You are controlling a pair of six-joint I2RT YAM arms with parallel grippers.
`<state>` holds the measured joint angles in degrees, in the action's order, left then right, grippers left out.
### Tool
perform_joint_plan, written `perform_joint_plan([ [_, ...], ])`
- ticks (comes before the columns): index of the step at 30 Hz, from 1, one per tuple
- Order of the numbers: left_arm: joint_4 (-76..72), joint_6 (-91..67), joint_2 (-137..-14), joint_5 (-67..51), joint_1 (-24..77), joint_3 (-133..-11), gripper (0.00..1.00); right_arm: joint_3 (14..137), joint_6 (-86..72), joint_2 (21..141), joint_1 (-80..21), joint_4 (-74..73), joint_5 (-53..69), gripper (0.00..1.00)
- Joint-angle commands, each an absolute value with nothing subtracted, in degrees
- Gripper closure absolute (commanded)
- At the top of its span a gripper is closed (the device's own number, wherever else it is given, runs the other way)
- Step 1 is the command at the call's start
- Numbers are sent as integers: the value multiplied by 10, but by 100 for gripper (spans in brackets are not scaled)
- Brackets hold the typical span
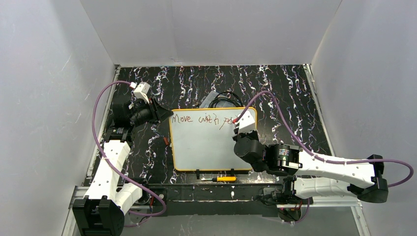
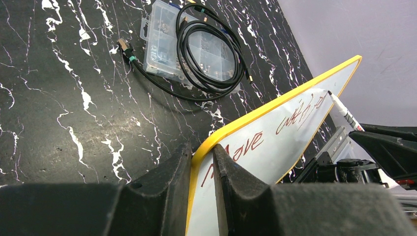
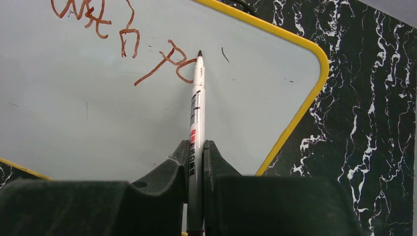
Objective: Write a sentence on the whiteboard
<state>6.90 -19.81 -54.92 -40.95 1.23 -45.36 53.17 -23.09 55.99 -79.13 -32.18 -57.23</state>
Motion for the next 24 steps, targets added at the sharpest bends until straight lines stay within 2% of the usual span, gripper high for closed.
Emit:
perform_joint_plan([
  [1, 82, -193, -546, -425, 14, -462, 80, 557, -221, 565, -789, -302, -596, 99],
  [24, 84, -194, -542, -420, 13, -462, 81, 534, -312, 543, -789, -381, -563, 99],
])
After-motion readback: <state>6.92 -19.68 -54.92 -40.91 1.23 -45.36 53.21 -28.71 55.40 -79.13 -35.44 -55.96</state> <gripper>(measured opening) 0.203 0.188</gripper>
